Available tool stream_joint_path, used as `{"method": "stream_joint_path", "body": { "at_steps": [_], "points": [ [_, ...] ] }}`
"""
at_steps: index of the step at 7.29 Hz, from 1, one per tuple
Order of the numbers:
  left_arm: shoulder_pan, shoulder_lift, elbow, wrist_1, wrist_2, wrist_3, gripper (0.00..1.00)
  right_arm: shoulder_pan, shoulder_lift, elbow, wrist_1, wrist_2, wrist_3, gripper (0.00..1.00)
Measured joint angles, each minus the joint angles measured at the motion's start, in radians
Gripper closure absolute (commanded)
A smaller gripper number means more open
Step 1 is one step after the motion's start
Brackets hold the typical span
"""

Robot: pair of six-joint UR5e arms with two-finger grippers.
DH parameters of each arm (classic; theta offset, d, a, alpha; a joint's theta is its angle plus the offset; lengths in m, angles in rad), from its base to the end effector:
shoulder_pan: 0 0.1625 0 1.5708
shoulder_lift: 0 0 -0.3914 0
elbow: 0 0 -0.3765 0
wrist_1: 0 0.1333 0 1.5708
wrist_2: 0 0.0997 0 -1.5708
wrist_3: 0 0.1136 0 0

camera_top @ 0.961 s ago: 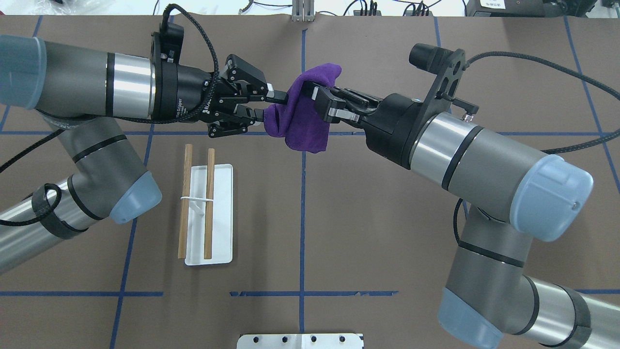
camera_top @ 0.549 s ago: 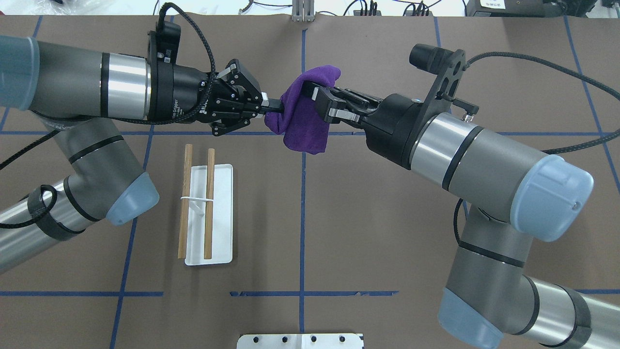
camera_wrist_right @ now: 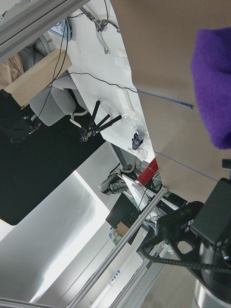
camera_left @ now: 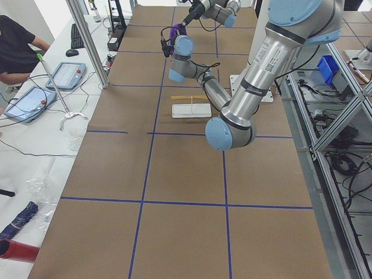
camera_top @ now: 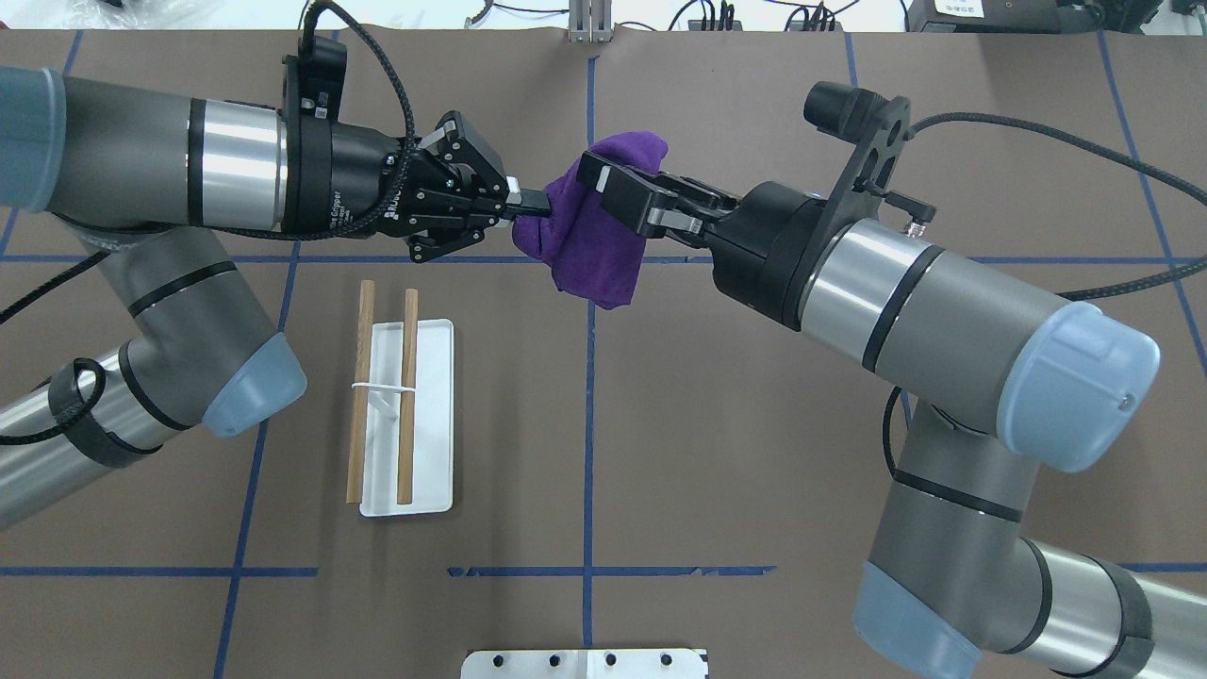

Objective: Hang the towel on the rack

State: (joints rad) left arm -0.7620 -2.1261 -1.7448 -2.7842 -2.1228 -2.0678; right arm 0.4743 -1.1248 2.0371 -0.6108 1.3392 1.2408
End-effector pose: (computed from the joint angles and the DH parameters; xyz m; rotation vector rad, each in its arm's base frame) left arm 0.3405 -0.4268 0.1162 -0.1113 1.8950 -0.3231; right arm -0.3500 -0.3588 0.0898 0.8789 -1.6574 0.3161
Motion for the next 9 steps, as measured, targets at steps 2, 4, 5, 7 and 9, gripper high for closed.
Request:
{"method": "stream_joint_path", "body": {
  "at_steps": [2, 4, 5, 7, 9],
  "points": [
    [-0.002, 0.002, -0.001, 0.000, 0.001, 0.000, 1.00, 0.002, -0.013, 0.005, -0.006, 0.002, 0.007, 0.00],
    [-0.008, 0.002, -0.003, 0.000, 0.002, 0.000, 1.00, 0.006, -0.089, 0.040, -0.011, 0.021, -0.003, 0.00],
    [-0.011, 0.003, -0.007, 0.000, 0.003, 0.000, 1.00, 0.012, -0.135, 0.058, -0.012, 0.040, -0.007, 0.00],
    [-0.014, 0.003, -0.022, 0.002, 0.004, -0.002, 1.00, 0.076, -0.217, 0.073, -0.018, 0.118, -0.022, 0.00],
    [-0.017, 0.000, -0.049, 0.043, 0.061, 0.000, 1.00, 0.291, -0.260, 0.071, -0.092, 0.387, -0.031, 0.00]
  ]
}}
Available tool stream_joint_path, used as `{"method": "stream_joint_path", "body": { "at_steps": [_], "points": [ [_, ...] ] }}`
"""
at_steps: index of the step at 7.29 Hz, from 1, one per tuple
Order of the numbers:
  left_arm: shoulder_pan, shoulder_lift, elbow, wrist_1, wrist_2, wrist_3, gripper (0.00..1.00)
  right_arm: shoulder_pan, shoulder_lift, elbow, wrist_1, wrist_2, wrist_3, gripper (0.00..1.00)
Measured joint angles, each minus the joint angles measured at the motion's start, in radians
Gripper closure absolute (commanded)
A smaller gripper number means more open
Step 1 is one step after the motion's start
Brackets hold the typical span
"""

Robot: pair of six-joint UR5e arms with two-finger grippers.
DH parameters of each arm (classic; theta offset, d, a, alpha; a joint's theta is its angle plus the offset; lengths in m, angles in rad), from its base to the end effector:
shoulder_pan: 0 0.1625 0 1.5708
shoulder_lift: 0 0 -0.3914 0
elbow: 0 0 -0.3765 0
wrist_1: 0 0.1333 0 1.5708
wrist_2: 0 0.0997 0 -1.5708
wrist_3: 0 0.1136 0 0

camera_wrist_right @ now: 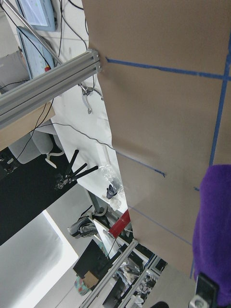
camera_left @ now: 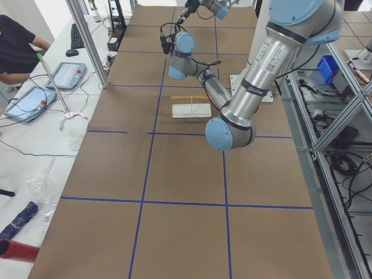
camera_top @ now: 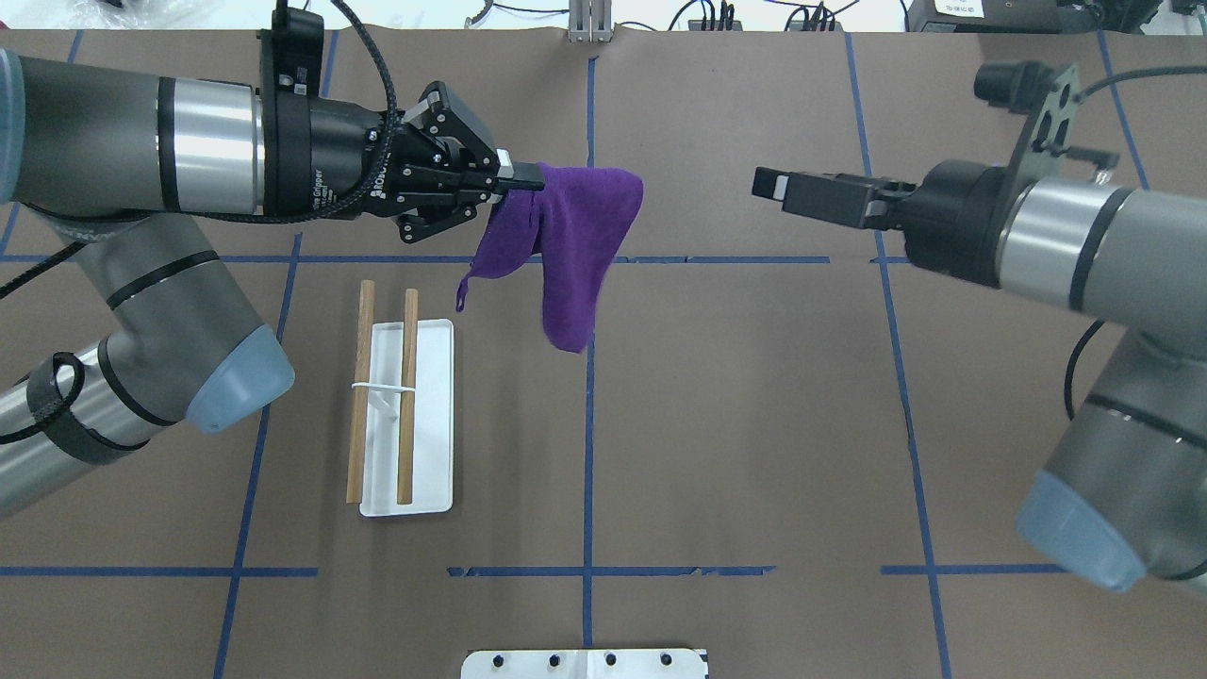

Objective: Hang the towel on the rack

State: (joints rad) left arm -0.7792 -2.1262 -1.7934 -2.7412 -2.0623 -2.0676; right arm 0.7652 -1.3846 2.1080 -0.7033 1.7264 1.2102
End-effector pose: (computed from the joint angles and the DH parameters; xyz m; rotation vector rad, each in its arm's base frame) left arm 0.3217 -0.4298 0.1012 -0.0529 1.9198 -0.3843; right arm -0.2551 -0.4054 0.1960 0.7454 -1.4089 0.1916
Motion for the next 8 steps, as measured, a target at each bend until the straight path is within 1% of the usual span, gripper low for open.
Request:
{"method": "stream_joint_path", "body": {
  "at_steps": [1, 2, 3, 4, 5, 6, 8],
  "points": [
    [0.003, -0.003, -0.020, 0.051, 0.057, 0.034, 1.00, 0.122, -0.005, -0.002, -0.064, 0.144, -0.018, 0.00],
    [0.012, -0.003, -0.049, 0.121, 0.112, 0.105, 1.00, 0.228, -0.007, -0.003, -0.141, 0.264, -0.071, 0.00],
    [0.032, -0.003, -0.084, 0.204, 0.174, 0.190, 1.00, 0.306, -0.009, -0.003, -0.225, 0.337, -0.144, 0.00],
    [0.067, -0.003, -0.121, 0.292, 0.256, 0.279, 1.00, 0.356, -0.012, -0.003, -0.310, 0.368, -0.213, 0.00],
    [0.125, -0.004, -0.154, 0.384, 0.377, 0.362, 1.00, 0.388, -0.017, -0.002, -0.399, 0.380, -0.274, 0.00],
    [0.205, -0.007, -0.174, 0.473, 0.530, 0.431, 1.00, 0.411, -0.019, 0.000, -0.496, 0.385, -0.322, 0.00],
    [0.350, -0.017, -0.206, 0.653, 0.800, 0.520, 1.00, 0.444, -0.031, 0.008, -0.668, 0.391, -0.433, 0.00]
  ]
}}
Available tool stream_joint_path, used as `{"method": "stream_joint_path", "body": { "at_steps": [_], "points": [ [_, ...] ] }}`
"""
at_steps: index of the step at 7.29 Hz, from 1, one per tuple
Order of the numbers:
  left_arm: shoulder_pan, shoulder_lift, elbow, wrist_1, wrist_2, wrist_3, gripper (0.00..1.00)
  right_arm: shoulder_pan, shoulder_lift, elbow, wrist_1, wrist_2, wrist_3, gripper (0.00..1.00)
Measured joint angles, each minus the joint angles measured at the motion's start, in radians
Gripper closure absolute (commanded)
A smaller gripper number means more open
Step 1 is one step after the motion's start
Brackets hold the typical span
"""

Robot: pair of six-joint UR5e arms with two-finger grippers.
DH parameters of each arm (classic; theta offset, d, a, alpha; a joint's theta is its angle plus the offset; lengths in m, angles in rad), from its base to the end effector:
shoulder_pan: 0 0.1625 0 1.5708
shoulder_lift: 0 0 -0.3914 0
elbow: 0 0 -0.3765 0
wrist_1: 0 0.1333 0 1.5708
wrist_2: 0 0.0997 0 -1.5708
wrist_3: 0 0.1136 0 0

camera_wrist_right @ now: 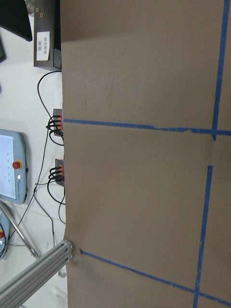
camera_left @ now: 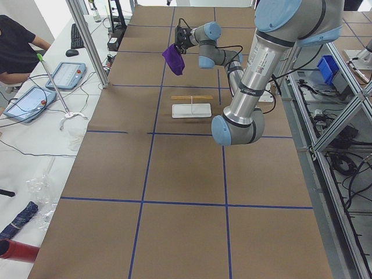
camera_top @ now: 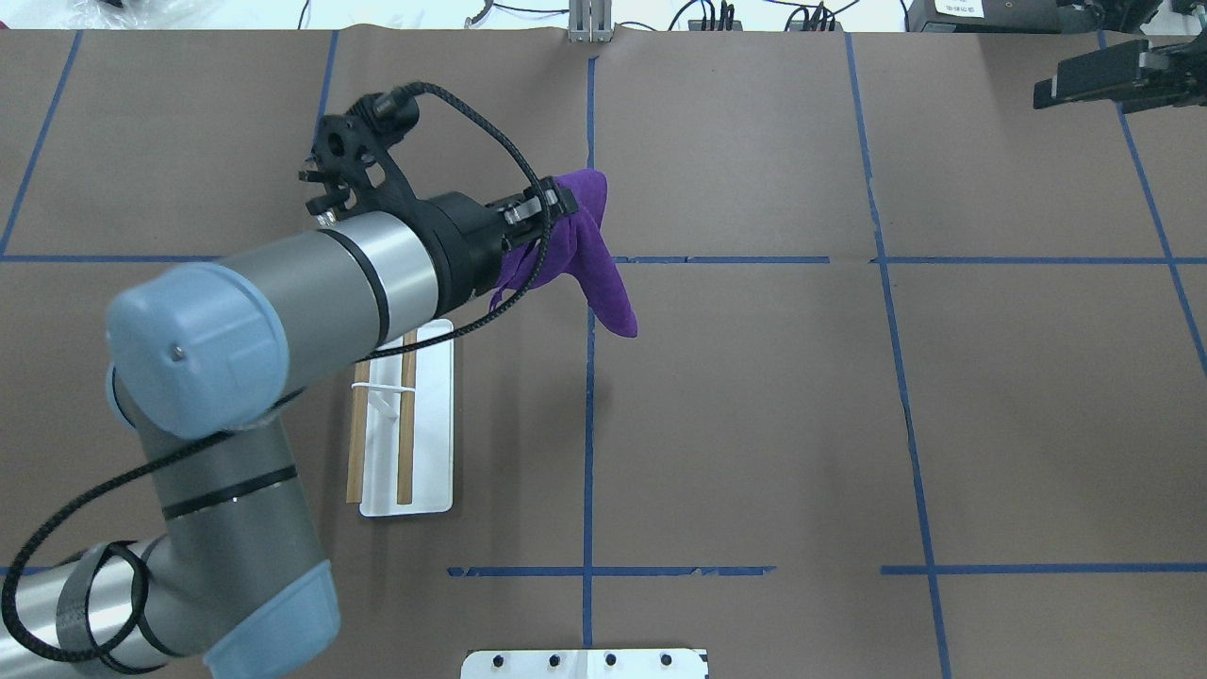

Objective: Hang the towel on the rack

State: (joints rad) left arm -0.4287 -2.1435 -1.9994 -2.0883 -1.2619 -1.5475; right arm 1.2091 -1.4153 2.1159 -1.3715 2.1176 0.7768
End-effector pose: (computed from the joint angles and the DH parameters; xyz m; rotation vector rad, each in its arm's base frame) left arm 0.4108 -0.3723 0.0804 0.5862 1.4320 -0.5566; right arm -0.1027 -0.4812 0.2887 0.4632 -0.8995 0.1332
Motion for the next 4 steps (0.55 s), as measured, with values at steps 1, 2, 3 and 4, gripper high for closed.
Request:
{"method": "stream_joint_path", "body": {
  "at_steps": [1, 2, 3, 4],
  "points": [
    [0.054, 0.000, -0.027, 0.100, 0.105, 0.014, 1.00, 0.013, -0.016, 0.006, -0.093, 0.004, -0.072, 0.00],
    [0.093, 0.001, -0.059, 0.189, 0.181, 0.020, 1.00, 0.030, -0.031, 0.012, -0.194, 0.016, -0.161, 0.00],
    [0.120, 0.014, -0.088, 0.253, 0.228, 0.022, 1.00, 0.054, -0.036, 0.013, -0.298, 0.038, -0.263, 0.00],
    [0.144, 0.049, -0.106, 0.290, 0.267, 0.022, 1.00, 0.081, -0.034, 0.012, -0.403, 0.062, -0.358, 0.00]
  ]
}}
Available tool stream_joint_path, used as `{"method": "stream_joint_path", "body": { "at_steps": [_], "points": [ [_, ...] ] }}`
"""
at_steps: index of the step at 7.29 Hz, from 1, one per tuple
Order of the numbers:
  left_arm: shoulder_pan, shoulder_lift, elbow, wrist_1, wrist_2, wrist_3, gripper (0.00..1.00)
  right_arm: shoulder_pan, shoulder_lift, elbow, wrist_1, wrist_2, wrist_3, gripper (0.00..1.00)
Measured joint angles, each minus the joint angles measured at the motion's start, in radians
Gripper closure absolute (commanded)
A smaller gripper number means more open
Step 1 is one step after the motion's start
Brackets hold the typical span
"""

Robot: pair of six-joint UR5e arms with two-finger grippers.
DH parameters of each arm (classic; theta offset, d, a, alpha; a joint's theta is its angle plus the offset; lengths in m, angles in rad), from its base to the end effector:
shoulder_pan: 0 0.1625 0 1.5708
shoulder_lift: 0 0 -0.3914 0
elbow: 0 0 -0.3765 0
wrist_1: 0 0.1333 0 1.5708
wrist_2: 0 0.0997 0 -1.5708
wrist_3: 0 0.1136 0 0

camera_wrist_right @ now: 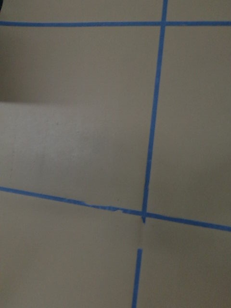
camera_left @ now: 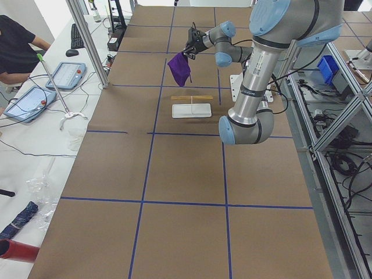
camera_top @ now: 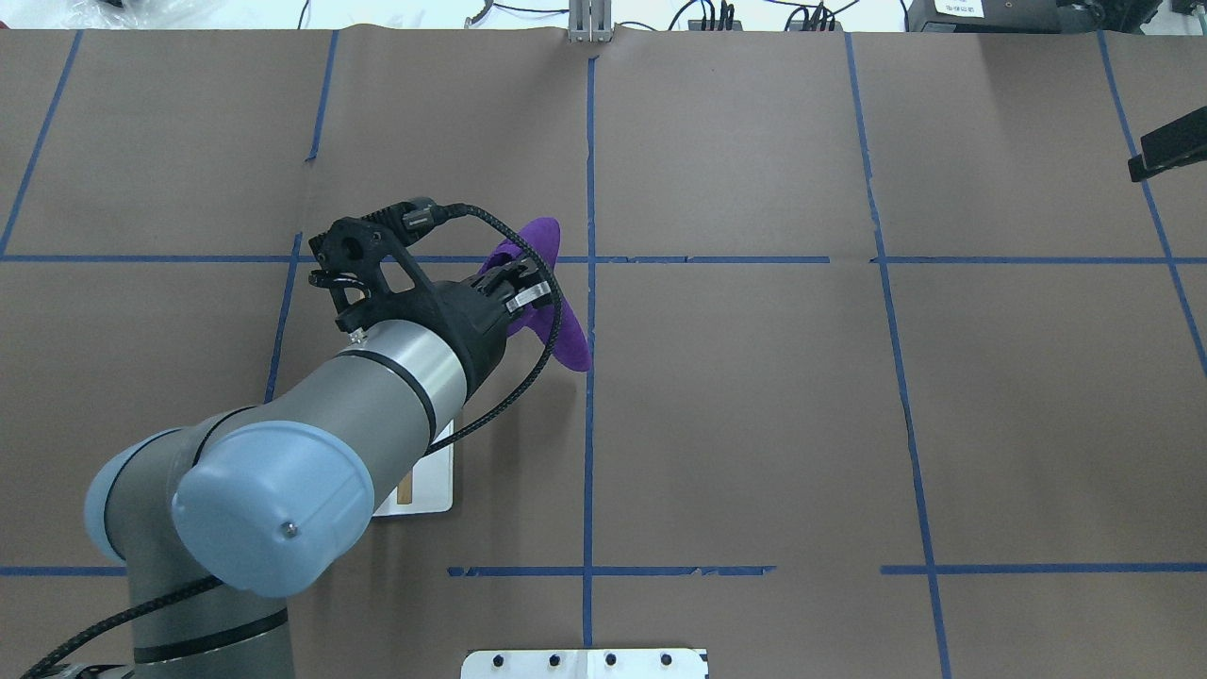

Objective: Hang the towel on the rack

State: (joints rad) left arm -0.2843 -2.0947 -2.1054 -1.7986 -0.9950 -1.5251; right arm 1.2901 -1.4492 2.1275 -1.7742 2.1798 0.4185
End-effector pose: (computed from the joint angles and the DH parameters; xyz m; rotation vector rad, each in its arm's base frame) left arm 0.4250 -0.3275 0.1043 0.6984 1.1617 -0.5709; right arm -0.0651 -0.4724 0.3520 0.2274 -0.7181 -0.0134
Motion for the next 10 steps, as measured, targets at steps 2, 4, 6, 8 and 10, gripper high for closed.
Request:
{"method": "stream_joint_path", "body": {
  "at_steps": [2, 4, 6, 8, 10],
  "points": [
    [0.051, 0.088, -0.010, 0.021, 0.069, 0.000, 1.00, 0.027, 0.000, -0.006, -0.149, 0.027, -0.105, 0.00],
    [0.067, 0.211, -0.067, 0.023, 0.110, -0.001, 1.00, 0.039, 0.000, -0.028, -0.230, 0.032, -0.173, 0.00],
    [0.053, 0.389, -0.202, 0.022, 0.121, 0.000, 1.00, 0.045, 0.003, -0.044, -0.261, 0.033, -0.207, 0.00],
    [0.039, 0.452, -0.234, 0.022, 0.134, 0.000, 1.00, 0.046, 0.005, -0.046, -0.266, 0.035, -0.212, 0.00],
    [0.042, 0.466, -0.205, 0.022, 0.142, 0.000, 1.00, 0.046, 0.007, -0.049, -0.264, 0.043, -0.213, 0.00]
  ]
}}
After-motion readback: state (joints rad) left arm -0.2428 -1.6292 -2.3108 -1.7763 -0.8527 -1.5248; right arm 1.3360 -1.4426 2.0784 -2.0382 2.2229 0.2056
